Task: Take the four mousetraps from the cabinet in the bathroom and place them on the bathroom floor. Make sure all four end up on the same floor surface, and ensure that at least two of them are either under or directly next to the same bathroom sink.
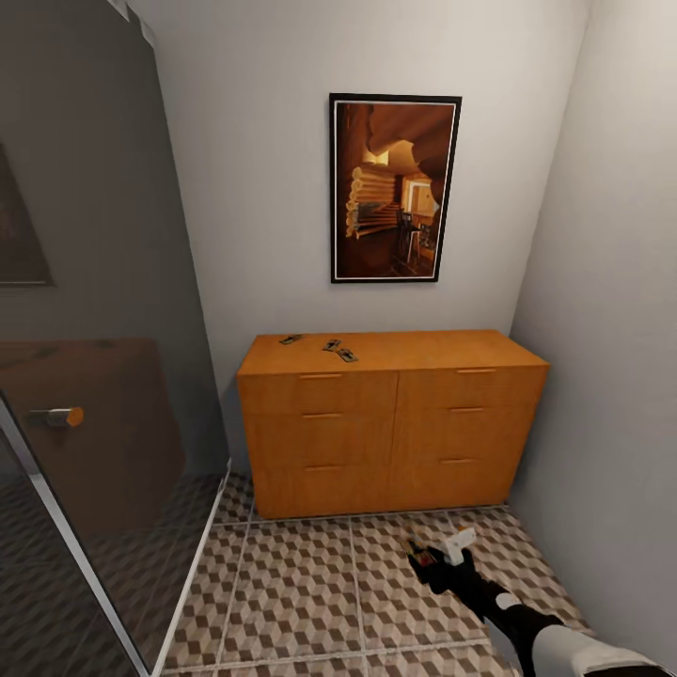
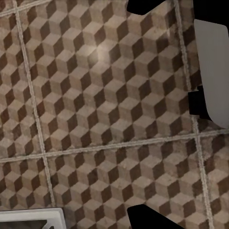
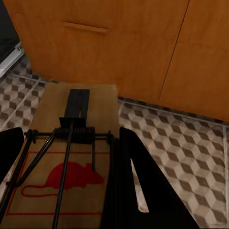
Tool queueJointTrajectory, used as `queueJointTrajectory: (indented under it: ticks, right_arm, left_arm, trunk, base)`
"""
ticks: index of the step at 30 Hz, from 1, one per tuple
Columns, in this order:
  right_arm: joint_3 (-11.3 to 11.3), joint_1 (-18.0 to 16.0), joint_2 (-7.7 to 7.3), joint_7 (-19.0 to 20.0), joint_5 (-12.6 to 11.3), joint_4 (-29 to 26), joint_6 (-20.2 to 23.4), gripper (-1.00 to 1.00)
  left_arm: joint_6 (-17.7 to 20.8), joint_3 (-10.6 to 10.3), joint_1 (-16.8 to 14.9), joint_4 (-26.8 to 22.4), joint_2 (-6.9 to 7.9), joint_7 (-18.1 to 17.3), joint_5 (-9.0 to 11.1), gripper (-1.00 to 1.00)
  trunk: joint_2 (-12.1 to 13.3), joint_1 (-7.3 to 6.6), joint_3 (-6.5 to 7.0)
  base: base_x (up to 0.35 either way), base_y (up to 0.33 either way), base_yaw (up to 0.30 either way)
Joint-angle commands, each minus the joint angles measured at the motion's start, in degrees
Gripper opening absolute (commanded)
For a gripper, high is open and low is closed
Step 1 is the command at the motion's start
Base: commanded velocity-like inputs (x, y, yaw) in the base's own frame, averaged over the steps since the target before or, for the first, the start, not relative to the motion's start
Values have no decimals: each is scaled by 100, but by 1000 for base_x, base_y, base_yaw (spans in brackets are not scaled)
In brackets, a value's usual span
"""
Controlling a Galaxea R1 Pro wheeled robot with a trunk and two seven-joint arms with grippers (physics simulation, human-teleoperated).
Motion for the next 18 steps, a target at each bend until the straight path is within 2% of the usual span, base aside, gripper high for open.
queueJointTrajectory:
  ticks: [1, 4, 8, 14, 18]
  right_arm:
    - [-6, 98, 2, -14, 14, 1, -125, -100]
    - [-5, 494, 16, -11, 7, 4, -672, -100]
    - [-5, 862, 28, -14, 4, 9, -1088, -100]
    - [-4, 1660, 70, -30, -1, 12, -1874, -100]
    - [-4, 1952, 118, -205, -10, 12, -2144, -100]
  left_arm:
    - [-17, -48, -4, 4, 1, 37, 1, 100]
    - [-17, -48, -2, 4, 1, 39, 1, 100]
    - [-17, -48, -4, 4, 1, 40, 1, 100]
    - [-17, -48, -4, 4, -5, 41, 1, 100]
    - [-17, -48, -4, 4, -7, 39, 1, 100]
  trunk:
    - [-3, 0, -5]
    - [-3, 0, -5]
    - [-3, 0, -5]
    - [-3, 0, -5]
    - [-3, 0, -5]
  base:
    - [0, 0, 0]
    - [0, 0, 0]
    - [0, 0, 0]
    - [0, 0, 0]
    - [0, 0, 0]
